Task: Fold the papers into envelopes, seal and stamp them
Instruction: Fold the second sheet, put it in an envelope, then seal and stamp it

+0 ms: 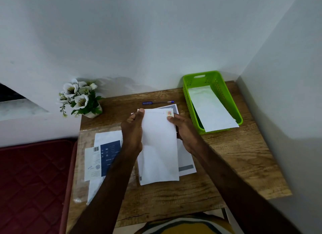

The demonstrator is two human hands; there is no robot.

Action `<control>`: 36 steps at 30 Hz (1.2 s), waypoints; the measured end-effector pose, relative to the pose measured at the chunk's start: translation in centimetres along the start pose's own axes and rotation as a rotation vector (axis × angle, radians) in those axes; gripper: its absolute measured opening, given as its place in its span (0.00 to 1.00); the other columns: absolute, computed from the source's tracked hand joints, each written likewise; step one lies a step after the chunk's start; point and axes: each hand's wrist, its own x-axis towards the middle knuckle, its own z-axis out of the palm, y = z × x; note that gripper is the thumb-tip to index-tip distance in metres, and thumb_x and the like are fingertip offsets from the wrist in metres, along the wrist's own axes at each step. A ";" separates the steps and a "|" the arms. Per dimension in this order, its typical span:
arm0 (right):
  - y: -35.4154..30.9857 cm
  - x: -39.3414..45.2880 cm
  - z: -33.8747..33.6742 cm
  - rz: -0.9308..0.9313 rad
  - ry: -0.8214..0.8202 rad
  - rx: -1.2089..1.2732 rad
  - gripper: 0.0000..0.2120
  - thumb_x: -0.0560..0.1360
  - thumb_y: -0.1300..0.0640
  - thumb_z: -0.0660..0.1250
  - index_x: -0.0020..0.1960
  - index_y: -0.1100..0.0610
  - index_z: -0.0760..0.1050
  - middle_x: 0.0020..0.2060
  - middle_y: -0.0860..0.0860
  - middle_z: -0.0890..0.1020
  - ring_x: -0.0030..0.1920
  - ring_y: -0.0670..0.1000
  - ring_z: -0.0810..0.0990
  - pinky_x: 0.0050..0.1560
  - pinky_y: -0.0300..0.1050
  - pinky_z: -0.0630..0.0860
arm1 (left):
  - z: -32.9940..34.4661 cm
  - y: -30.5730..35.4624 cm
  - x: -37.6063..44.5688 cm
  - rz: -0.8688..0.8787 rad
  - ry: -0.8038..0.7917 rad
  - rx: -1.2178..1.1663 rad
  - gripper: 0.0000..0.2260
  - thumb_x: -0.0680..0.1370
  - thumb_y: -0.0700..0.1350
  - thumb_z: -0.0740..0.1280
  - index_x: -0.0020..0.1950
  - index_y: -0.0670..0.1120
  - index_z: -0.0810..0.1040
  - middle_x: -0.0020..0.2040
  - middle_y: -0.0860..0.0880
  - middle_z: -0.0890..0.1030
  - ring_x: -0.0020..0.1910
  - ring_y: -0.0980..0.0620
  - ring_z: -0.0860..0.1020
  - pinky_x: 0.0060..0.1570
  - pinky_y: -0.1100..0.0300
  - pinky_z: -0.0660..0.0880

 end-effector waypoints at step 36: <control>-2.9 -6.6 -12.9 -1.203 0.850 -0.994 0.16 0.82 0.68 0.61 0.69 0.65 0.77 0.66 0.58 0.80 0.68 0.55 0.79 0.68 0.53 0.75 | -2.3 -8.4 -0.1 0.001 -0.074 0.141 0.16 0.86 0.51 0.59 0.56 0.43 0.82 0.47 0.44 0.87 0.41 0.44 0.83 0.37 0.58 0.78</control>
